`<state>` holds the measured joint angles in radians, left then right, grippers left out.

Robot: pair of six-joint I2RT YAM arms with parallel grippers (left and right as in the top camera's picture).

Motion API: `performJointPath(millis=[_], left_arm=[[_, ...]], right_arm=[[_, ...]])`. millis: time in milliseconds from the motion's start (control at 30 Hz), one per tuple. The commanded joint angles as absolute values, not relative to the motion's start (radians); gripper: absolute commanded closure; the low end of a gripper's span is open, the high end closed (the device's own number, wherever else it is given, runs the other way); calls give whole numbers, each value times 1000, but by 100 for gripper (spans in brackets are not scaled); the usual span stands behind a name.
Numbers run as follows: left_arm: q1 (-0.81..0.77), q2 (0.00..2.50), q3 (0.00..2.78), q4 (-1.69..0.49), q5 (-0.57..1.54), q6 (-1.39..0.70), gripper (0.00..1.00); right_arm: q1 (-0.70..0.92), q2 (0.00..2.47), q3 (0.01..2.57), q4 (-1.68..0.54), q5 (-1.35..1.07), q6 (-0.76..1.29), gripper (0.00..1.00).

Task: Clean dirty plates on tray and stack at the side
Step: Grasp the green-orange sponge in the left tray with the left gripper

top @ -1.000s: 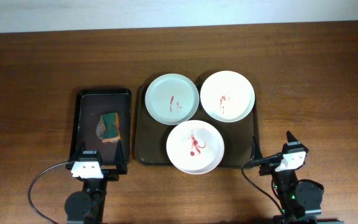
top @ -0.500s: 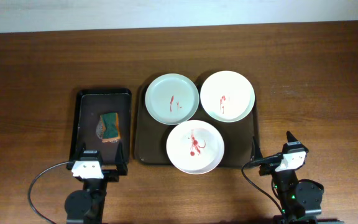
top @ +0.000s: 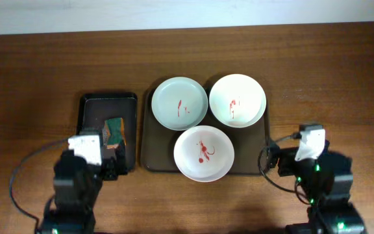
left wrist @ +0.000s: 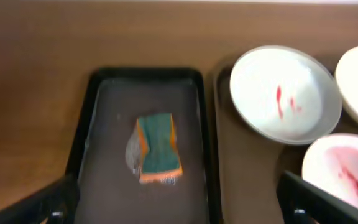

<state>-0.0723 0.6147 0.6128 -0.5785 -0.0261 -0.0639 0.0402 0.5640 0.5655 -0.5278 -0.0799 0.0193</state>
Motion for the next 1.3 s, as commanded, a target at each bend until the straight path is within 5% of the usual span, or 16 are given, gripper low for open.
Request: performJointPath(millis=[0,133,400,533,667,867,1267], left_arm=[[-78,814,821,-726,-22,-66,1],[-78,1056,1081,-1033,-22,-67,1],[-78,1253,1085,-741,-104,-100,1],[-78,1466,1085,-692,-121,-153,30],[-73,1621,1085,-681,-121,-197,34],[-73,1739,1085,-656,-121,-198,59],[-73,1764,1081,-662,-154,-197,60]], right_arm=[[46,759,772,-669,-97,23,1],[46,981,1010,-878,-146,23,1],[46,1065,1053,-884,-259,23,1],[46,1069,1053,-883,-258,23,1],[46,1069,1053,-883,-258,23,1],[46,1069,1053,-883,-258,23,1],[46,1069,1053,-883,-258,23,1]])
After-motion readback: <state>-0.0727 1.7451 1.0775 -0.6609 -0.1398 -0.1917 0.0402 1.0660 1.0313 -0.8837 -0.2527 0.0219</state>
